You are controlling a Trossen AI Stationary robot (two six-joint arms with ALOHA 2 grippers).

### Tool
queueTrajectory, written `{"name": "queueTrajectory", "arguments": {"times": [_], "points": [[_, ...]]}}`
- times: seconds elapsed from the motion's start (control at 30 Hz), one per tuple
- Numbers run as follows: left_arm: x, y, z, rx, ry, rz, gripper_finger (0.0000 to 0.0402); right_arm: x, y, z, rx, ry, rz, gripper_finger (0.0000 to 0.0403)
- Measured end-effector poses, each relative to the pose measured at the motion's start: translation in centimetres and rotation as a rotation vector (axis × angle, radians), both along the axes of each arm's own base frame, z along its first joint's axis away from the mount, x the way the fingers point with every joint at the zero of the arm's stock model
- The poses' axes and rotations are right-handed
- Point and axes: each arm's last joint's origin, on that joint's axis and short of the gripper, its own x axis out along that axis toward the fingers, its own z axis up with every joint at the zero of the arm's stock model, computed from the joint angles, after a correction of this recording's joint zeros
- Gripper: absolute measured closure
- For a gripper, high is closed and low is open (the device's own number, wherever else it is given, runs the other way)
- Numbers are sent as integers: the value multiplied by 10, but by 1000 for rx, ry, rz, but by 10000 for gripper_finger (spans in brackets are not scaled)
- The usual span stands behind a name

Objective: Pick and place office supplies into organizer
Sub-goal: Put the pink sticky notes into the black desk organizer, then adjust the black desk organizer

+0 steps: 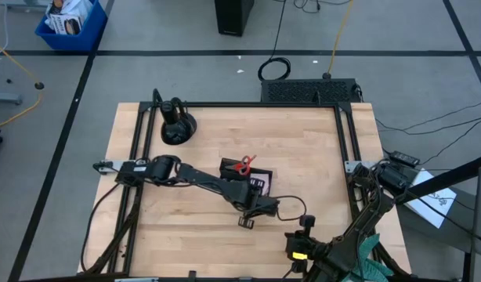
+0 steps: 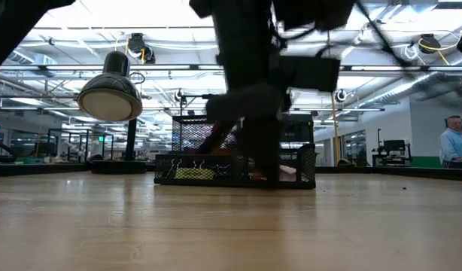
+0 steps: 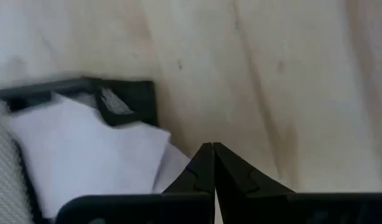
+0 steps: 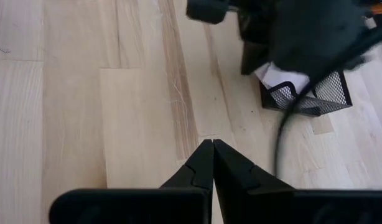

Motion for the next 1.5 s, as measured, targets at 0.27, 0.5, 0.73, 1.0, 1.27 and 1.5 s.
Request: {"name": "queueTrajectory", "arguments": {"times": [0.27, 0.5, 0.73, 1.0, 1.27, 1.5], "points": [[2, 12, -12, 81, 18, 16, 400, 0, 0, 0, -5, 3, 5, 401], [3, 15, -8, 193, -13, 19, 400, 0, 0, 0, -4, 3, 4, 401], [6, 15, -5, 225, -52, 32, 396, 0, 0, 0, -1, 1, 3, 401], [-2, -11, 21, 370, -59, -22, 395, 0, 0, 0, -1, 1, 3, 401], [-41, -38, 83, 410, -76, 13, 398, 1, 2, 0, 14, -12, 3, 401], [-96, -30, 117, 421, -156, 149, 400, 0, 2, -6, 31, -26, 2, 401]]}}
